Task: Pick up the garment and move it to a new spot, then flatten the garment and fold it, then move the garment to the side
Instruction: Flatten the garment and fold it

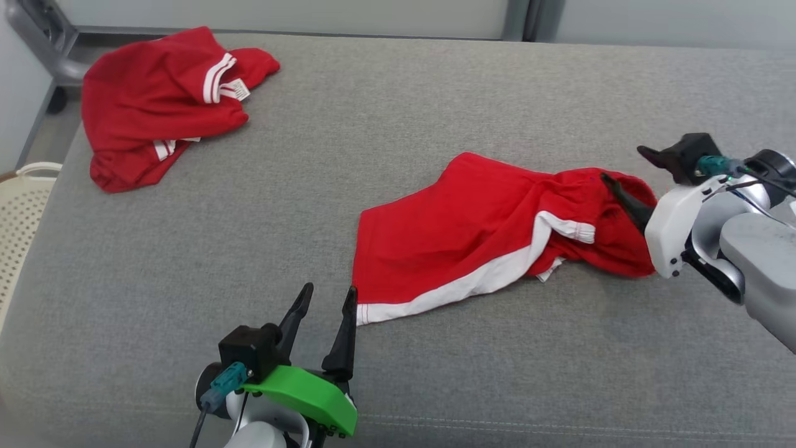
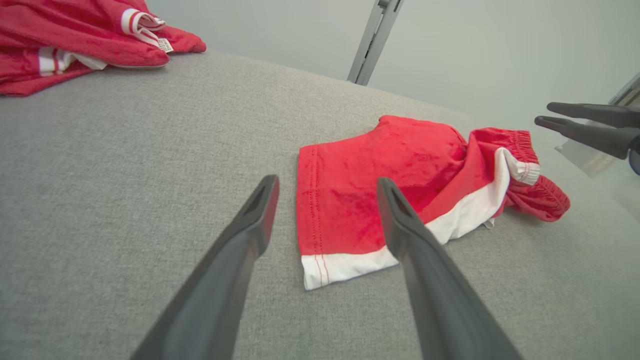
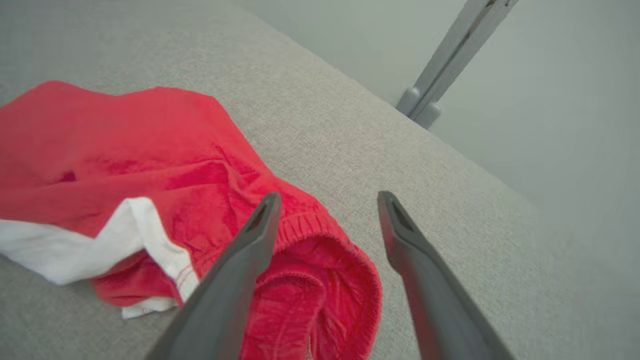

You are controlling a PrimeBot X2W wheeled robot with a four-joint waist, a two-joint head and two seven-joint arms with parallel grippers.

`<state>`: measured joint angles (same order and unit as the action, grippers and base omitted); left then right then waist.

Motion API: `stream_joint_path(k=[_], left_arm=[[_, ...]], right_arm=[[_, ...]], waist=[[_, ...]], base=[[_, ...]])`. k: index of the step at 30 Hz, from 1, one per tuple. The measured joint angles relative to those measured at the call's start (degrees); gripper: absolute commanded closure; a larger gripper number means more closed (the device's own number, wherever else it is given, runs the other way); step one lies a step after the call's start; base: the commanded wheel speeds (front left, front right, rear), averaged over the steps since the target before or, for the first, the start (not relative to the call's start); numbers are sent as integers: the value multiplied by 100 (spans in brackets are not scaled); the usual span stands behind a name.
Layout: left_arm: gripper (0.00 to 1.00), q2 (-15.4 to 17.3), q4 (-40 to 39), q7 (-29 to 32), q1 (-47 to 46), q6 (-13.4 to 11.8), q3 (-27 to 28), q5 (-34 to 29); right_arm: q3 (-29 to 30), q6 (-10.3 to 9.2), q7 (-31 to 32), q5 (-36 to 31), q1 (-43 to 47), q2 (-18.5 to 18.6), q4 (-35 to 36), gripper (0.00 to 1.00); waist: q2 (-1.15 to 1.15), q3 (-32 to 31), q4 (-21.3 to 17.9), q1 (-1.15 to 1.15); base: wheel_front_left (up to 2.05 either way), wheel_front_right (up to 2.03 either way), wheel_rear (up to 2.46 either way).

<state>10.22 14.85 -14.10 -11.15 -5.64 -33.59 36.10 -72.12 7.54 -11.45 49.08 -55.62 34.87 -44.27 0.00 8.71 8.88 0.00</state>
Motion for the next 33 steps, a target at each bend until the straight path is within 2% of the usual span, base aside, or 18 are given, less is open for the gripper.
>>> stream_joint_path(k=[7,12,20,24,28,33], left_arm=[[0,87,-122,47,160,-91,15,15],[0,175,-214,48,285,-170,82,58],[0,388,-483,40,621,-396,285,119],[0,505,-692,-5,935,-603,522,199],[0,642,-922,-18,1291,-787,722,227],[0,794,-1184,-57,1611,-939,923,232]], right_arm=[[833,0,-339,278,492,186,-43,0],[2148,-1,-360,-99,1116,-2,246,0],[4203,-1,-361,-1401,2723,-689,1195,0],[5102,-1,-361,-2065,3517,-1133,1636,0],[5735,-1,-361,-2642,4142,-1555,2038,0],[6179,-1,-350,-3179,4638,-1975,2465,0]], waist=[[0,-202,-516,0],[0,-327,-795,0],[0,-584,-972,0],[0,-737,-981,0],[0,-901,-972,0],[0,-1055,-946,0]], base=[[0,0,0],[0,0,0],[0,0,0],[0,0,0],[0,0,0],[0,0,0]])
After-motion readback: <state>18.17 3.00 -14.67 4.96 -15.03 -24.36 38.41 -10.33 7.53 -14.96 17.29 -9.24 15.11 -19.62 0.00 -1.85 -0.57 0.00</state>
